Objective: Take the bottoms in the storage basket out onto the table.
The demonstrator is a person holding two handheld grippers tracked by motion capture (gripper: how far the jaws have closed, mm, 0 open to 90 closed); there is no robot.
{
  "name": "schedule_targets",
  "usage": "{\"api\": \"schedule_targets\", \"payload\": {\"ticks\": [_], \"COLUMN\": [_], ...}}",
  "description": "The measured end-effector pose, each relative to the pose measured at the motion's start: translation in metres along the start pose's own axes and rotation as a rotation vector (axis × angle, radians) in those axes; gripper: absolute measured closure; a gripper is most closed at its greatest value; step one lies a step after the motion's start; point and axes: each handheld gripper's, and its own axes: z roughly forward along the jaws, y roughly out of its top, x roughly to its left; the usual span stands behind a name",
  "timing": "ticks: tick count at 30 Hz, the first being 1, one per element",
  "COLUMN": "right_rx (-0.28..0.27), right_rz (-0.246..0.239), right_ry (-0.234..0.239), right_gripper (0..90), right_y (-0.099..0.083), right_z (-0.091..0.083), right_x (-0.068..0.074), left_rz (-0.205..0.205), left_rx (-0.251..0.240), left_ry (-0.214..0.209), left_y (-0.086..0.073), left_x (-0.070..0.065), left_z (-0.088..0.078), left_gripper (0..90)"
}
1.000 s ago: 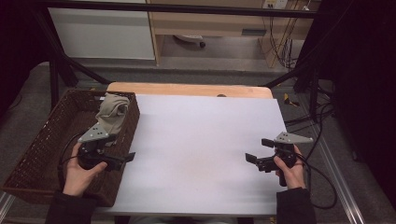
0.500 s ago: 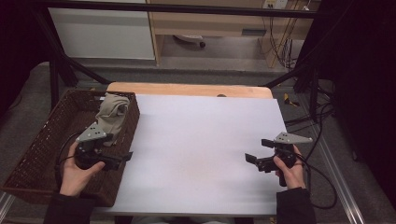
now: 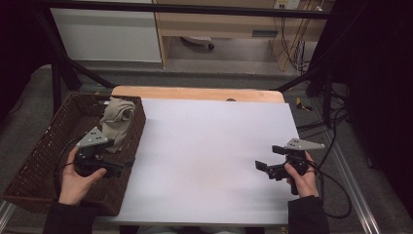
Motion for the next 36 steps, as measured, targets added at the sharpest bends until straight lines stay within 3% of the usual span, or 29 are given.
{"api": "schedule_targets", "payload": {"ticks": [25,36], "right_rx": [0.011,0.016], "right_rz": [-0.004,-0.005], "right_ry": [-0.005,-0.008], "right_gripper": [0.3,0.4], "right_y": [-0.001,-0.001], "right_z": [0.001,0.003], "right_x": [0.001,0.001], "left_rz": [-0.007,-0.014], "left_rx": [-0.003,0.031], "left_ry": [0.034,0.058], "left_y": [0.000,0.004], "left_x": [0.010,0.013], "left_z": [-0.013,-0.015], "left_gripper": [0.3,0.3]}}
